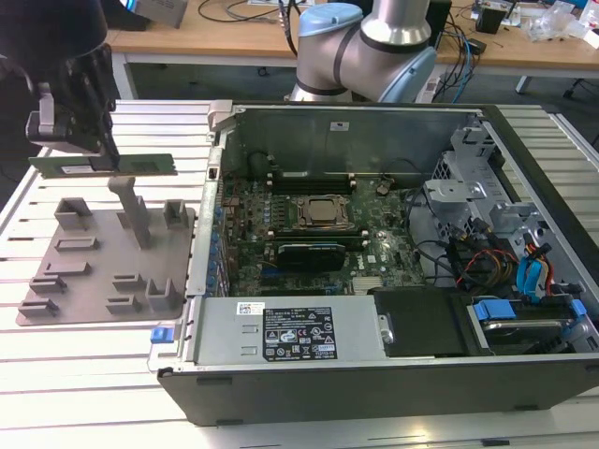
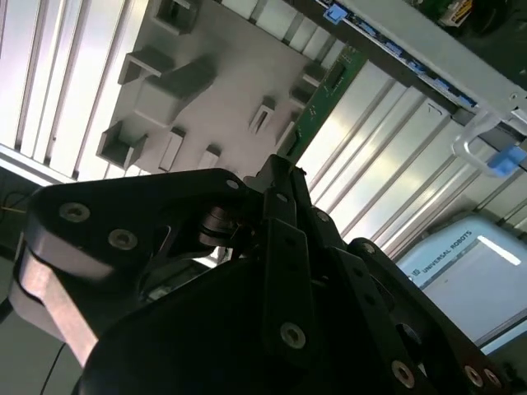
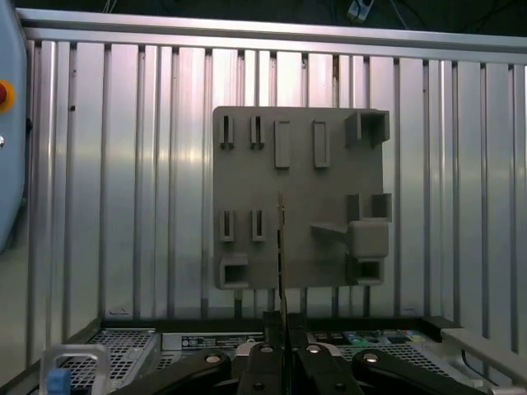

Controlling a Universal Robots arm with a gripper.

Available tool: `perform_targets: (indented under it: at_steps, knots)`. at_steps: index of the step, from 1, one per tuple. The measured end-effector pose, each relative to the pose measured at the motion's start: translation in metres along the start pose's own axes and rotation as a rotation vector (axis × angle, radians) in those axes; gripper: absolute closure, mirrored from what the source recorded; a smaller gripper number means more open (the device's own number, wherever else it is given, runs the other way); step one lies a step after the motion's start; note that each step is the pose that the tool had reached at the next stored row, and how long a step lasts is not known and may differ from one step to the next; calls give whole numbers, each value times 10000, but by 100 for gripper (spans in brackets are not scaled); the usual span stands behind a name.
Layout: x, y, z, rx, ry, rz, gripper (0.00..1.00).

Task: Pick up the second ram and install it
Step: 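Pick up the second ram and move it above second insertion slot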

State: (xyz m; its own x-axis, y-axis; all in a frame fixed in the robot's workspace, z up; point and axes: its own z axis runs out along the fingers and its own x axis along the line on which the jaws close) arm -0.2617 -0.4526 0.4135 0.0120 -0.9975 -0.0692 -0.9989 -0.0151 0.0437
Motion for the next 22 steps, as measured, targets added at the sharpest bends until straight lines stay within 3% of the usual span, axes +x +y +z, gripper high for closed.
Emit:
perform_targets:
  at_steps: [7, 12, 22]
  knots:
    - [1, -196, -8, 1, -1, 1, 87]
    - [2, -386, -16, 0, -1, 1, 87]
    - [5, -620, -26, 0, 0, 1, 87]
